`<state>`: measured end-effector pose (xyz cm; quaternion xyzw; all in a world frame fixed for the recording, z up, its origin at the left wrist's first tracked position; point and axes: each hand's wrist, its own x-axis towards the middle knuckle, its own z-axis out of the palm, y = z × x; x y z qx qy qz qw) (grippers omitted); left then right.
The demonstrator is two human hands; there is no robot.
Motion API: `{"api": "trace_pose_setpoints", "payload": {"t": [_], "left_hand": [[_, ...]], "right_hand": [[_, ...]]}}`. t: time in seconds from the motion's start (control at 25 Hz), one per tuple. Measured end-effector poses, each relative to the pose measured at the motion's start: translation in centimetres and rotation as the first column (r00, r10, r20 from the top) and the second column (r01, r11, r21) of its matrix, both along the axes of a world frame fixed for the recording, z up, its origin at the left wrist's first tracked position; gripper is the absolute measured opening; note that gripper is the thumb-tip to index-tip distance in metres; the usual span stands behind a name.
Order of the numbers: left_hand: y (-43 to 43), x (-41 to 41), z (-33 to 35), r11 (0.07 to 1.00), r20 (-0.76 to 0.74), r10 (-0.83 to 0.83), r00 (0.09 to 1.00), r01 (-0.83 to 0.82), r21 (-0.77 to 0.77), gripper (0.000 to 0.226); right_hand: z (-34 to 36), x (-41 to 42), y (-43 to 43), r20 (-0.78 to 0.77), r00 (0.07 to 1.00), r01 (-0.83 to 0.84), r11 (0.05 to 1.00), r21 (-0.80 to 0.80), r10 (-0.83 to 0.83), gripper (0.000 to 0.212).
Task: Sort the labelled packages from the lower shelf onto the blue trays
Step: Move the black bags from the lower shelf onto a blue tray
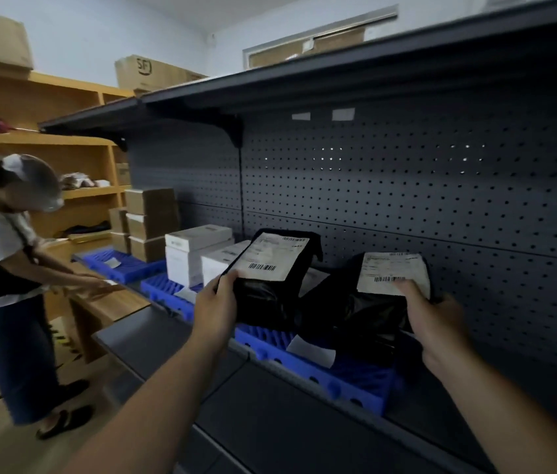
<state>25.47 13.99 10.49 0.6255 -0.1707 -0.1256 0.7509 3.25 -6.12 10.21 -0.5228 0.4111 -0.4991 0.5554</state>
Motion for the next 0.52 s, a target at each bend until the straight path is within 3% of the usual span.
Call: {"api": "trace_pose_setpoints", "payload": {"t": [0.16,0.36,0.52], "left_hand": [[-5.6,2.5,1.5,0.998,0.015,-0.045,0.999,0.044,0.033,0.027],[-10.2,4.6,1.4,0.991,0.032,-0.115,0.993,0.113,0.074,0.048],[-12.1,5.6,1.1,0.984,0.008,-0.139,0.990,0.137,0.110,0.044]], "right_hand": [[-0.2,1.2,-3.3,-0.035,0.996,0.085,0.995,-0.049,-0.087,0.049],[-1.6,2.2,-3.8,-0.126,0.973,0.182,0.980,-0.085,-0.192,0.047],[-2.9,2.8,-2.9,-0.249,0.936,0.234,0.968,-0.086,-0.248,0.051]]}}
